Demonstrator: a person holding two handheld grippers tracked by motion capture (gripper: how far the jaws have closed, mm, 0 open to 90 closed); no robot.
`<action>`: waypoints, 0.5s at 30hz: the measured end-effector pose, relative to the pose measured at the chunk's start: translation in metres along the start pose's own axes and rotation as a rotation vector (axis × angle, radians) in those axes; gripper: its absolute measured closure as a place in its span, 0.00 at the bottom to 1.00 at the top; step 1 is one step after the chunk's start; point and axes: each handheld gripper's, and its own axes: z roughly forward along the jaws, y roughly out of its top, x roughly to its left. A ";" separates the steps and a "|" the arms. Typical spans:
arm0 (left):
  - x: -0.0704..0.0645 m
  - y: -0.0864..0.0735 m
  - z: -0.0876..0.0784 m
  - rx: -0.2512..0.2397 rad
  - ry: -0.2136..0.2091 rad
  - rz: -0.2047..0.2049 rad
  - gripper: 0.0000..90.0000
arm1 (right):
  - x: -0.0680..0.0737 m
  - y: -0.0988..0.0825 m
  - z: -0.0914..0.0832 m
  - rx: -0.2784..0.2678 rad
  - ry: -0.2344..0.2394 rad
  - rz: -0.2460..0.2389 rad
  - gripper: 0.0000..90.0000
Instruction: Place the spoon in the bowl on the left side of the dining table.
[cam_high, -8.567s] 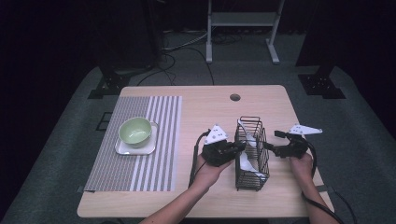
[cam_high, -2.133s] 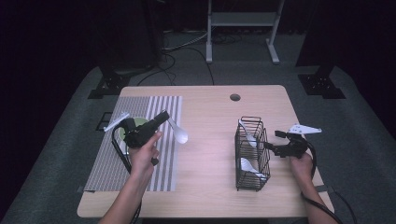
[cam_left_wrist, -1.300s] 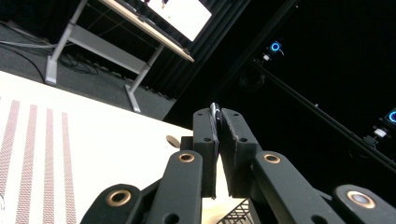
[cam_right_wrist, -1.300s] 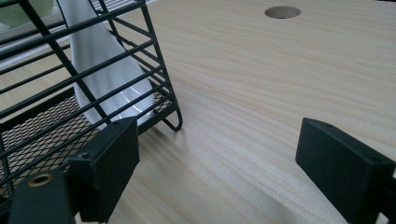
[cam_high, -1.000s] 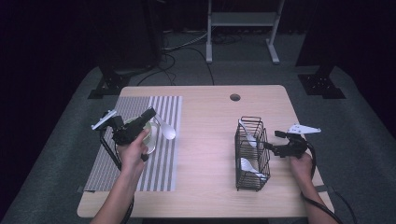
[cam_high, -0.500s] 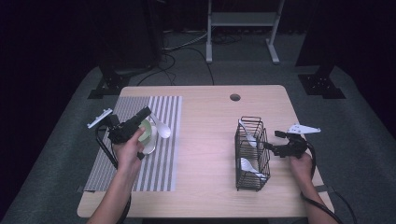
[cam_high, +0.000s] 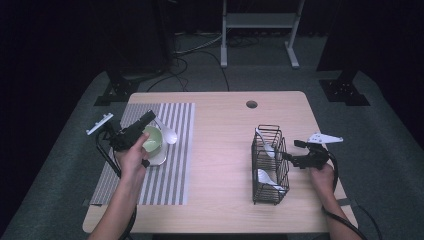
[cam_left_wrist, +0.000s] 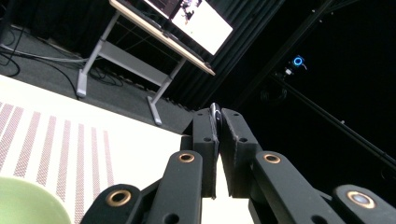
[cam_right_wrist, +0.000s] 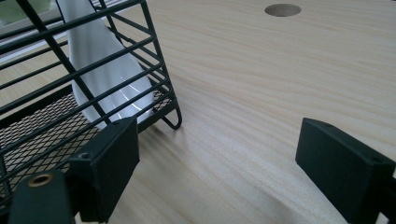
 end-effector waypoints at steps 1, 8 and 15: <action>0.001 0.001 -0.001 0.000 0.004 0.002 0.94 | 0.000 0.000 0.000 0.000 0.000 0.000 0.14; 0.008 0.005 -0.002 -0.007 0.028 -0.004 0.94 | 0.000 0.000 0.000 0.000 0.000 0.000 0.14; 0.015 0.010 -0.004 -0.018 0.056 -0.009 0.94 | 0.000 0.000 0.000 0.000 -0.001 0.000 0.14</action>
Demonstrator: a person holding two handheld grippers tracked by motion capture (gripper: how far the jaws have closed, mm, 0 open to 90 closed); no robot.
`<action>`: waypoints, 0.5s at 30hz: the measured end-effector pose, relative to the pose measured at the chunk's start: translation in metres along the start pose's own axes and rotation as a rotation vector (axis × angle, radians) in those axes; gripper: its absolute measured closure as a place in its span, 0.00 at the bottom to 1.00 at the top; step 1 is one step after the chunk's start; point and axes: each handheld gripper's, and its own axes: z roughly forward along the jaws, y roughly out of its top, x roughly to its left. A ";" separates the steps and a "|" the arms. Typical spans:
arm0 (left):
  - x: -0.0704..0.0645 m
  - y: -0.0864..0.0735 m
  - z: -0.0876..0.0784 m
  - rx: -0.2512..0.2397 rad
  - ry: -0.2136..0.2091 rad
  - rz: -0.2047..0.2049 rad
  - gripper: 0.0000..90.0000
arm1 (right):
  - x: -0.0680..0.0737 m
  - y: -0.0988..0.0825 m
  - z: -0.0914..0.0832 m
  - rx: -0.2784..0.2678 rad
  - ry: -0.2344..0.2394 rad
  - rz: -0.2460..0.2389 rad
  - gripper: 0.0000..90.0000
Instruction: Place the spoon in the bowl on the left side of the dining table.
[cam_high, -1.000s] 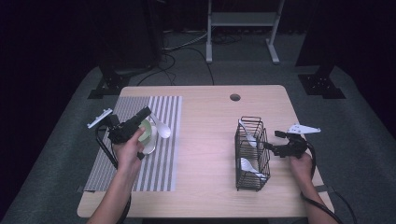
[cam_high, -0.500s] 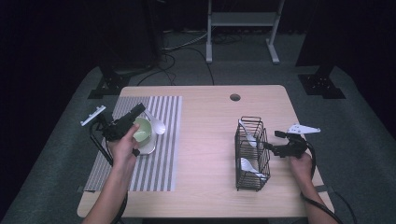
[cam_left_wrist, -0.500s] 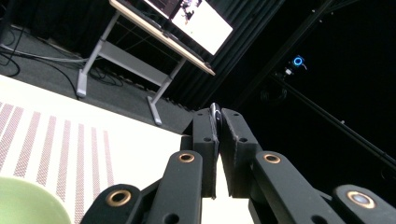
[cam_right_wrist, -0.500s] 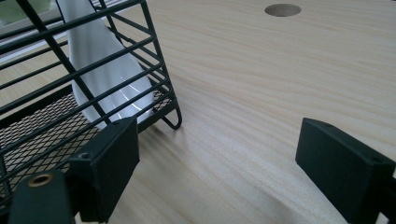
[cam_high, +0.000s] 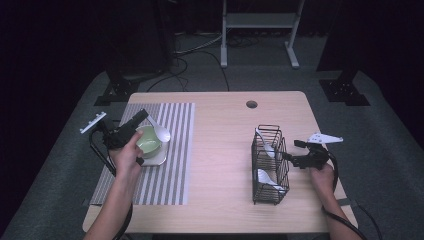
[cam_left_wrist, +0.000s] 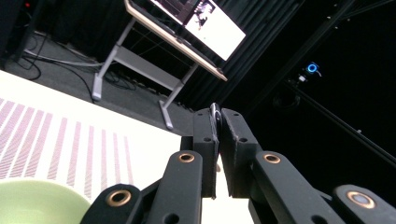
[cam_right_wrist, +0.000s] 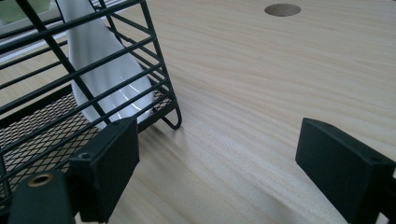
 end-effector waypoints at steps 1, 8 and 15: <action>0.002 0.001 0.000 -0.001 0.004 -0.002 0.94 | 0.000 0.000 0.000 0.000 0.000 0.000 0.14; 0.008 0.008 -0.002 -0.013 0.029 -0.004 0.94 | 0.000 0.000 0.000 0.000 0.000 0.001 0.14; 0.011 0.012 -0.003 -0.018 0.052 0.014 0.94 | 0.000 0.000 0.000 0.000 0.000 0.000 0.14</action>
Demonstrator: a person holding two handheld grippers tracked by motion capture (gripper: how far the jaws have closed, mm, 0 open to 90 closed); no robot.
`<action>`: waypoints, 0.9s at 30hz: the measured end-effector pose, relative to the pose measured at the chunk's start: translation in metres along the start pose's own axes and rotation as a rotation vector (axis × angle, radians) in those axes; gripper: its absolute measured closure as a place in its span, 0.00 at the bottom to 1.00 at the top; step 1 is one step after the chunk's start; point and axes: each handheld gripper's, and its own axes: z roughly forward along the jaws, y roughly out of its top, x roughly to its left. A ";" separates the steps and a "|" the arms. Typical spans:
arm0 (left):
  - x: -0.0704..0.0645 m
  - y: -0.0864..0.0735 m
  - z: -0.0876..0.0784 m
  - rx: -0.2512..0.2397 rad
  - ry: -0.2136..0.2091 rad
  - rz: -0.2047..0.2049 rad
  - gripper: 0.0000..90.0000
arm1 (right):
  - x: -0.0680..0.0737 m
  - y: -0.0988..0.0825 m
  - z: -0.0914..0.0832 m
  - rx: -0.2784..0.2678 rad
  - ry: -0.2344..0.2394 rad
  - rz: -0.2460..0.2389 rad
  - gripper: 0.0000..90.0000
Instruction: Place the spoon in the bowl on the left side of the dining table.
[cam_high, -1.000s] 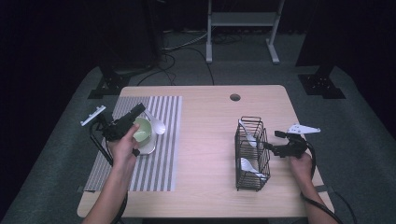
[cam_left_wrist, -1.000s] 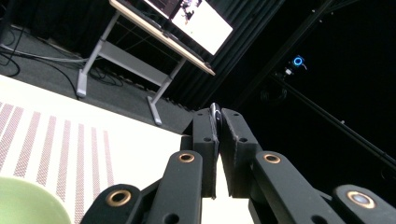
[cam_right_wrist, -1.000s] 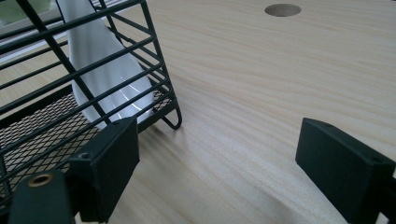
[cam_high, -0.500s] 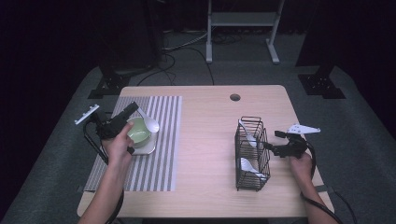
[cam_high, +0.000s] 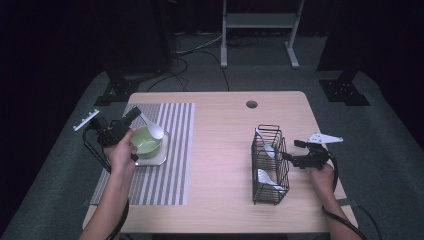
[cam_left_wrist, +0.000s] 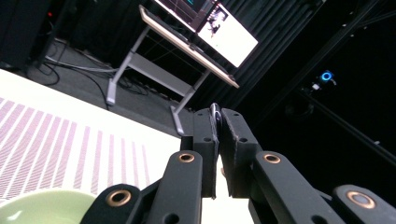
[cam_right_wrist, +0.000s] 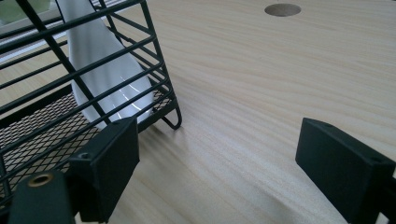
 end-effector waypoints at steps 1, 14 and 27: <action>0.000 0.000 0.000 -0.001 0.003 0.002 0.94 | 0.000 0.000 0.000 0.000 0.000 0.000 0.14; 0.013 0.009 -0.006 -0.022 0.040 -0.006 0.94 | 0.000 0.000 0.000 0.000 0.002 0.001 0.14; 0.031 0.017 -0.012 -0.039 0.097 -0.021 0.94 | 0.000 0.000 0.000 0.002 0.001 0.000 0.14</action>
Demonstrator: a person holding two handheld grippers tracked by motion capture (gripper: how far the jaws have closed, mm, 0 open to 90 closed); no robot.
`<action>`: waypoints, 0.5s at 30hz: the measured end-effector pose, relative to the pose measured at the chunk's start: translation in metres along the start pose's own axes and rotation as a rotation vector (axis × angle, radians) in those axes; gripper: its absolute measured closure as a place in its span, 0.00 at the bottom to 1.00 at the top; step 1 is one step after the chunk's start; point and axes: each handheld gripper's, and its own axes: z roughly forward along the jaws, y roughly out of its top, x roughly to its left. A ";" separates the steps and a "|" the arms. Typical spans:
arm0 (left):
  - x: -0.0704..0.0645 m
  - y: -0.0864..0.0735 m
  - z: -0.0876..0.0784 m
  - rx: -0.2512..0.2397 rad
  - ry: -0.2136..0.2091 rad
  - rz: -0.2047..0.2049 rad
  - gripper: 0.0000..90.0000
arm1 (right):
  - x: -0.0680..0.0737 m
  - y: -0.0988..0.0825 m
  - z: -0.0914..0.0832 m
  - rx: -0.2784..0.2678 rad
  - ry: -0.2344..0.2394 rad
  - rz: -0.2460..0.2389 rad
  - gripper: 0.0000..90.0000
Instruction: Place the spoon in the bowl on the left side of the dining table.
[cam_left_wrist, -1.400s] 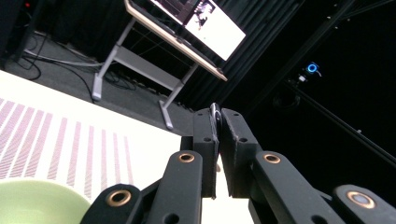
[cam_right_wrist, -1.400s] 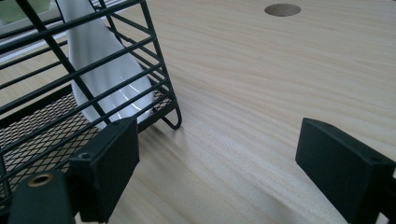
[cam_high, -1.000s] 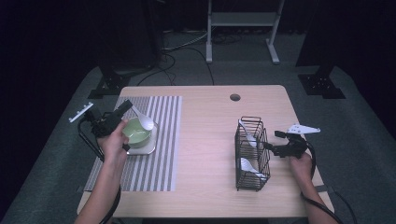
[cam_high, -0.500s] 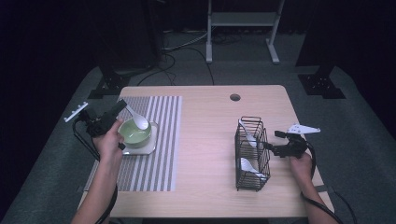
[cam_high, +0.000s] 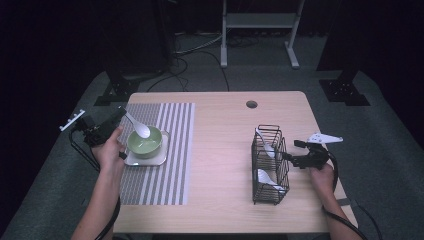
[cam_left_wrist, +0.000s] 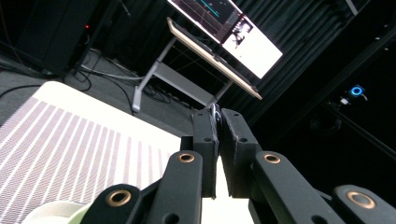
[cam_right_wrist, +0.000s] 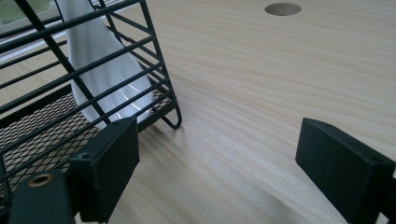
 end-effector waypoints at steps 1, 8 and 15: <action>0.001 0.000 0.000 0.000 0.003 0.001 0.94 | 0.000 0.000 0.000 0.000 0.000 0.000 0.14; 0.008 0.002 -0.001 -0.009 0.027 -0.005 0.94 | 0.000 0.000 0.000 0.000 0.000 0.000 0.14; 0.016 0.002 -0.002 -0.011 0.047 -0.017 0.94 | 0.000 0.000 0.000 0.000 0.000 0.000 0.14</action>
